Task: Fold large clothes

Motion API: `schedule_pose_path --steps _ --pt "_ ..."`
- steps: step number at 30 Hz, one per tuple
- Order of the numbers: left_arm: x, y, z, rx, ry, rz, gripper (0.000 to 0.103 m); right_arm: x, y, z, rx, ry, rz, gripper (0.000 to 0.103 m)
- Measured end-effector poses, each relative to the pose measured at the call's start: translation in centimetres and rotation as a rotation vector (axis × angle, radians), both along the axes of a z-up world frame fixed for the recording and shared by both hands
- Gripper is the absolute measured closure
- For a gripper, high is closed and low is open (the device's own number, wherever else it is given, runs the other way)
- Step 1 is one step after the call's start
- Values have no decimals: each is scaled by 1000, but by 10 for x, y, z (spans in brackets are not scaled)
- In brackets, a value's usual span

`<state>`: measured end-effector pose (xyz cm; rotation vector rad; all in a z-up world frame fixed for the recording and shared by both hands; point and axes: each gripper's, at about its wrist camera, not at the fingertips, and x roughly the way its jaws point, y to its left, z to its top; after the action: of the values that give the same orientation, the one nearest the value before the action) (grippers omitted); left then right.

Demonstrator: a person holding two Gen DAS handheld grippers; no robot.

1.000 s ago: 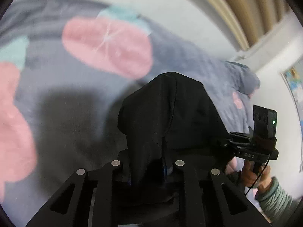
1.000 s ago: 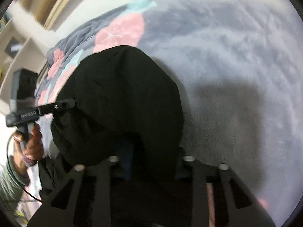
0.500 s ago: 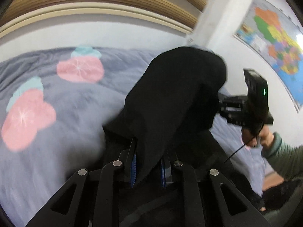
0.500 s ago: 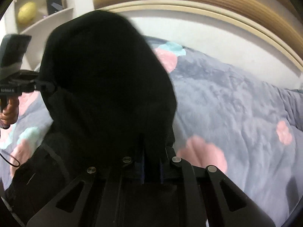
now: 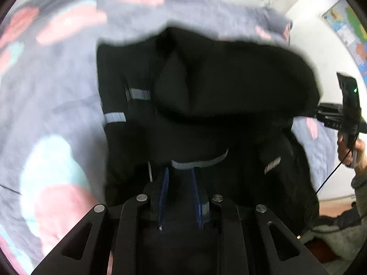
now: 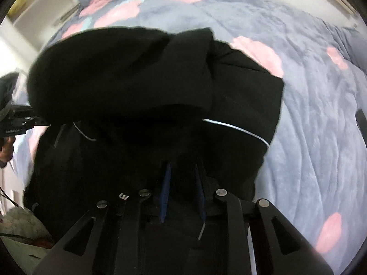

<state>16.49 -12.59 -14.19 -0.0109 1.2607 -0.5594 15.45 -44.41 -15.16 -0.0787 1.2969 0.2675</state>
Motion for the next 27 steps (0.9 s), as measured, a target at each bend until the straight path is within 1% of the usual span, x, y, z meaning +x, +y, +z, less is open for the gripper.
schedule_pose_path --steps 1,3,4,5,7,8,9,10,11,12,13,14,15,16,17,18,19,20,21,22,24,25,26,27 --pt "7 -2 17 -7 -44 5 81 3 -2 11 13 -21 -16 77" --pt "18 -7 41 -22 -105 9 79 13 -4 33 31 -74 -31 66" --pt "27 -12 52 -41 -138 10 77 20 -2 46 41 -115 -31 54" --pt "38 -18 63 -71 -168 15 75 30 3 57 47 -155 -30 45" --pt "71 -31 79 -138 -190 46 62 50 21 71 54 -207 -22 44" --pt "80 -36 81 -155 -191 56 61 63 33 74 53 -217 -26 44" --pt "94 -43 80 -183 -185 56 60 66 33 73 50 -215 -30 44" --pt "107 -51 76 -205 -169 49 60 81 57 73 49 -206 -33 44" --pt "114 -57 70 -211 -151 47 60 94 70 68 59 -188 -33 44" --pt "121 -62 58 -223 -111 37 60 100 77 61 65 -172 -30 44" --pt "125 -65 43 -224 -59 21 60 110 86 49 60 -146 -22 44" --pt "124 -68 33 -215 -27 8 61 118 95 35 47 -112 -9 44" --pt "117 -72 15 -193 17 -30 60 121 97 19 35 -75 4 44" --pt "108 -75 1 -162 47 -65 60 116 102 2 17 -28 21 44" --pt "97 -78 -19 -110 91 -103 60 106 103 -18 -9 12 34 44" --pt "85 -80 -42 -71 153 -133 61 102 104 -31 -29 40 41 44" --pt "73 -79 -64 -60 196 -141 61 90 101 -47 -44 78 46 45" --pt "67 -76 -75 -73 197 -128 61 81 98 -72 -43 138 42 45" --pt "61 -71 -86 -114 184 -93 61 69 91 -85 -28 158 30 45" --pt "59 -67 -91 -140 171 -61 61 63 88 -94 -19 152 19 45" --pt "63 -62 -90 -159 187 -14 61 59 88 -102 -28 113 3 45" --pt "66 -59 -85 -173 203 14 61 60 87 -100 -24 114 -18 45" --pt "65 -57 -80 -185 201 23 61 61 85 -96 -17 120 -37 45" --pt "62 -53 -68 -207 180 20 61 61 84 -91 -11 121 -42 45"
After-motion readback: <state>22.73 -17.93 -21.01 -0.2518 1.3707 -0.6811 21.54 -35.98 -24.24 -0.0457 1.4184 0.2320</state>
